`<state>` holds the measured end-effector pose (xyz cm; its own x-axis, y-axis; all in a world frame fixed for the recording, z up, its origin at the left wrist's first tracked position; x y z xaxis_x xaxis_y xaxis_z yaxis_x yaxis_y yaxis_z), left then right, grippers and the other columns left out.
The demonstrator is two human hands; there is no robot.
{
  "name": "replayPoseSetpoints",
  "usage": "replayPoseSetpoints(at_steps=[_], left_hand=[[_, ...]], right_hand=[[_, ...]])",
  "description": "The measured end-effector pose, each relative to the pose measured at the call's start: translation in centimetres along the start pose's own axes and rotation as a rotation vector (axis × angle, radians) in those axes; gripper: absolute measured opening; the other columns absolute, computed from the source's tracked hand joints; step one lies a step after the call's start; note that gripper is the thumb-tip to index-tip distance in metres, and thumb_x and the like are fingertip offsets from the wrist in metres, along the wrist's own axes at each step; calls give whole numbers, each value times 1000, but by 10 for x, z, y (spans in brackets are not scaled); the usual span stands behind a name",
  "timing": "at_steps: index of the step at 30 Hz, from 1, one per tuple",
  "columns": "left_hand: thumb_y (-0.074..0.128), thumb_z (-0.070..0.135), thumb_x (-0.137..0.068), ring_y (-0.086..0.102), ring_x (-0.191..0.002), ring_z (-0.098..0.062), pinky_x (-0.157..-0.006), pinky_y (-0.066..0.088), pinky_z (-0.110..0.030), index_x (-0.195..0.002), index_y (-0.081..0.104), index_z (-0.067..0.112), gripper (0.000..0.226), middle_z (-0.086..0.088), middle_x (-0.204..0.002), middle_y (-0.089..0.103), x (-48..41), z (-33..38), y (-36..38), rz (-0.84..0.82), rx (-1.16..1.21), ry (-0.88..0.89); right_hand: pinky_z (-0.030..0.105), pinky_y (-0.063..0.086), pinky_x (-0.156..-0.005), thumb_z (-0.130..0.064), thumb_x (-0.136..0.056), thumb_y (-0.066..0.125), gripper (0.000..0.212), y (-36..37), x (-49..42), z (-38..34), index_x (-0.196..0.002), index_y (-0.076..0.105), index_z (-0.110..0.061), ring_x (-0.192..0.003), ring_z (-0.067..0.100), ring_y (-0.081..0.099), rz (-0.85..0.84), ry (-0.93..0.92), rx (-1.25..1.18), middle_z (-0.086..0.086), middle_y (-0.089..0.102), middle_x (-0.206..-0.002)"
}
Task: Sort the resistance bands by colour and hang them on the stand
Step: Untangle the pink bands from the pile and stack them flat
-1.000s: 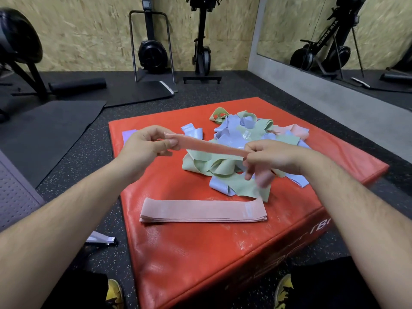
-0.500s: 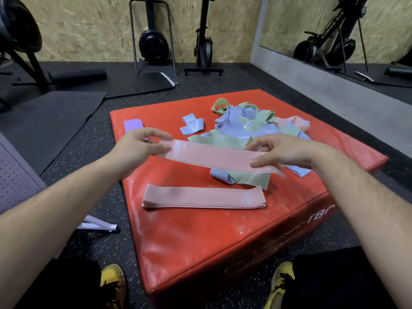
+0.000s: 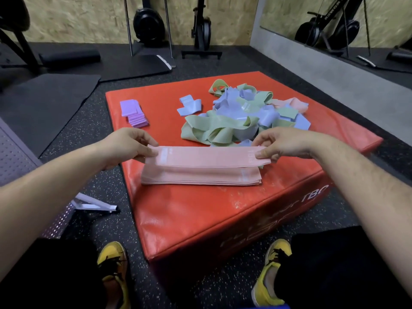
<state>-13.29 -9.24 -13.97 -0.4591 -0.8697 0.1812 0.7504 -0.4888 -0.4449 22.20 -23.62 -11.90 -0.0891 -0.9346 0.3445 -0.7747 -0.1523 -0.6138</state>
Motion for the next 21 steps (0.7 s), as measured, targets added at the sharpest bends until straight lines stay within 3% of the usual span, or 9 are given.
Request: replayPoseSetpoints(at_steps=[6, 10, 15, 21], left_hand=[[78, -1, -81, 58, -60, -13, -50, 50, -16, -93, 69, 2, 16, -5, -75, 63, 6, -13, 6, -25, -221, 9], [78, 1, -81, 60, -64, -16, -51, 51, -16, -94, 70, 4, 15, -7, -77, 64, 9, -20, 11, -37, -272, 6], [77, 1, -82, 60, -59, -13, -51, 49, -17, -93, 70, 9, 15, -5, -77, 65, 12, -22, 12, -12, -330, 8], [71, -1, -79, 60, -60, -18, -64, 52, -32, -94, 68, 14, 22, -12, -82, 66, 13, -22, 16, 44, -446, 65]], right_hand=[[31, 45, -62, -10, -79, 84, 30, 18, -1, 8, -103, 66, -14, -55, 15, 53, 62, 19, 93, 2, 58, -72], [25, 43, -55, -8, -80, 82, 31, 27, 0, 12, -103, 63, -14, -48, 8, 51, 63, 35, 155, 2, 59, -73], [31, 43, -65, -17, -75, 85, 34, 38, -4, 15, -96, 59, -24, -67, 18, 54, 123, 5, 314, 2, 59, -81], [23, 39, -56, -18, -77, 83, 18, 48, -4, 15, -87, 68, -20, -67, 9, 55, 140, 30, 375, -8, 60, -80]])
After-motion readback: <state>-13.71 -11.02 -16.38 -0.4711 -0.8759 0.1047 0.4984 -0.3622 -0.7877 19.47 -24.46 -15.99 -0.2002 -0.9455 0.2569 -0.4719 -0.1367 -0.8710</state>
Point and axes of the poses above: each hand's wrist, its own x-axis away from the middle knuckle, its own y-axis out of the palm, z = x × y, the point moved 3 cm from there along -x, towards the middle knuckle
